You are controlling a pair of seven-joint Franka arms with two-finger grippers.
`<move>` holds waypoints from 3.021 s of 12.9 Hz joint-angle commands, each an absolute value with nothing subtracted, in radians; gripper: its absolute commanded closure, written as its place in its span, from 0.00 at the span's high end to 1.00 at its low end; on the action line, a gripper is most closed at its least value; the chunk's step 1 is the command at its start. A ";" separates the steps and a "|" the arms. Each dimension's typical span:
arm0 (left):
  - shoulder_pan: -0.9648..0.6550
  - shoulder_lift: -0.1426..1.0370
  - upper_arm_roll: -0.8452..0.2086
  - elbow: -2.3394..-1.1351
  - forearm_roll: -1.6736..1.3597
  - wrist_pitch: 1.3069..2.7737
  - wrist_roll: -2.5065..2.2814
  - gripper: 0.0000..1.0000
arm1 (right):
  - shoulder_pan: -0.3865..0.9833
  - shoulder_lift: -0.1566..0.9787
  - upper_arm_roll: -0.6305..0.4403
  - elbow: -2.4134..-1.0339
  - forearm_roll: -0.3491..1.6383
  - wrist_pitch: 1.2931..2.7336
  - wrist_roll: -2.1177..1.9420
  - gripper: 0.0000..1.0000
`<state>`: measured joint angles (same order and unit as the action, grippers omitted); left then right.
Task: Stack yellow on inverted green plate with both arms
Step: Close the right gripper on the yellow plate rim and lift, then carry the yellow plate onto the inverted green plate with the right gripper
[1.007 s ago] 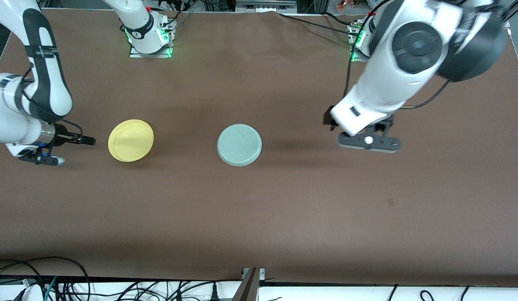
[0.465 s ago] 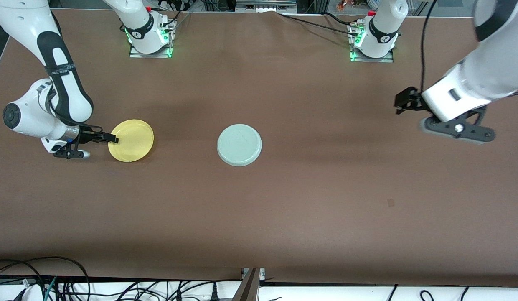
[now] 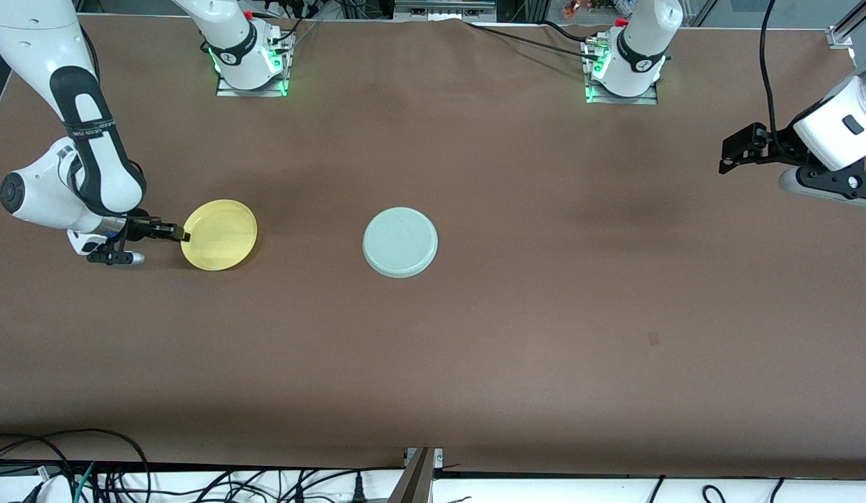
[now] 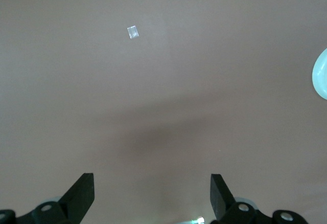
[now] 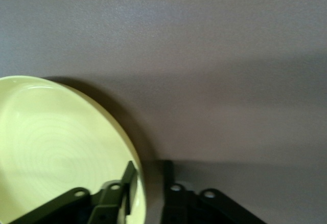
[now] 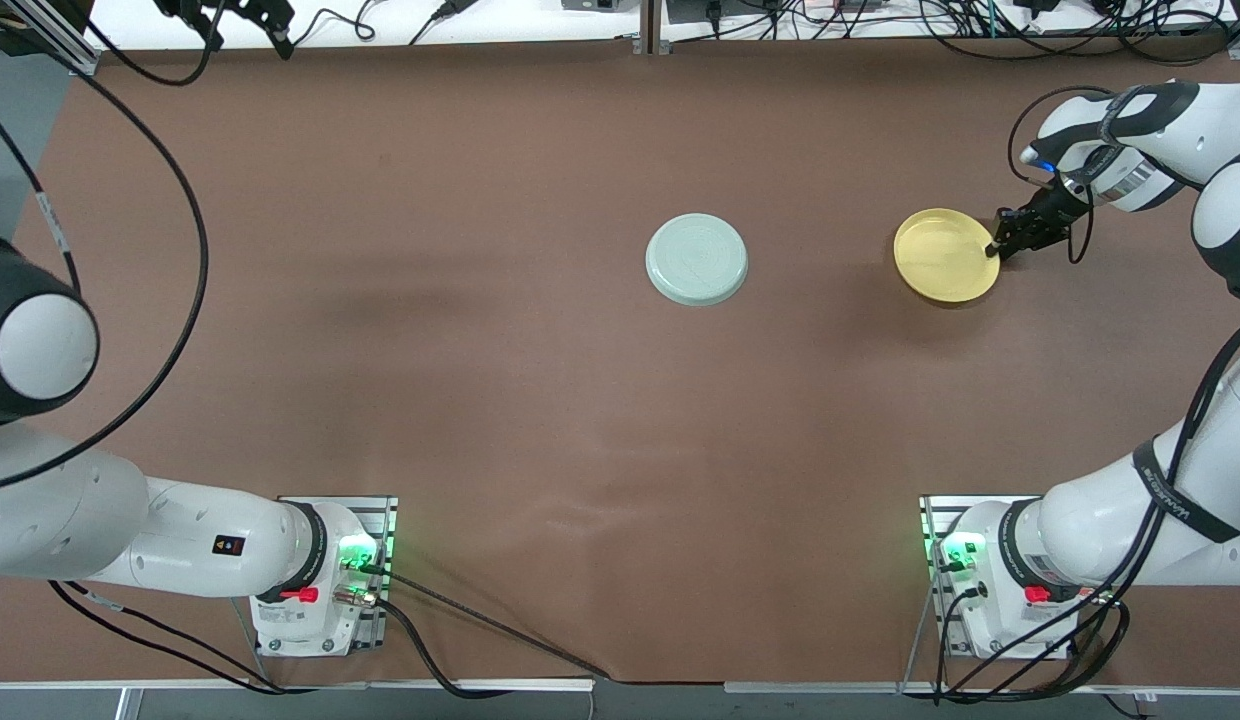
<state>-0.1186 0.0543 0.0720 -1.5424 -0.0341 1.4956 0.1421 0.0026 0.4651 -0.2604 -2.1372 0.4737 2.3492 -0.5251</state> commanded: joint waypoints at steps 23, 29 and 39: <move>-0.080 0.068 0.060 -1.502 -0.026 1.552 0.026 1.00 | 0.520 0.595 -0.084 -1.764 0.495 2.198 -0.133 0.00; -0.078 0.067 0.066 -1.502 -0.025 1.552 0.028 1.00 | 0.540 0.624 -0.084 -1.763 0.497 2.212 -0.146 0.00; -0.081 0.069 0.064 -1.500 -0.029 1.555 0.023 1.00 | 0.545 0.611 -0.089 -1.737 0.495 2.220 -0.141 1.00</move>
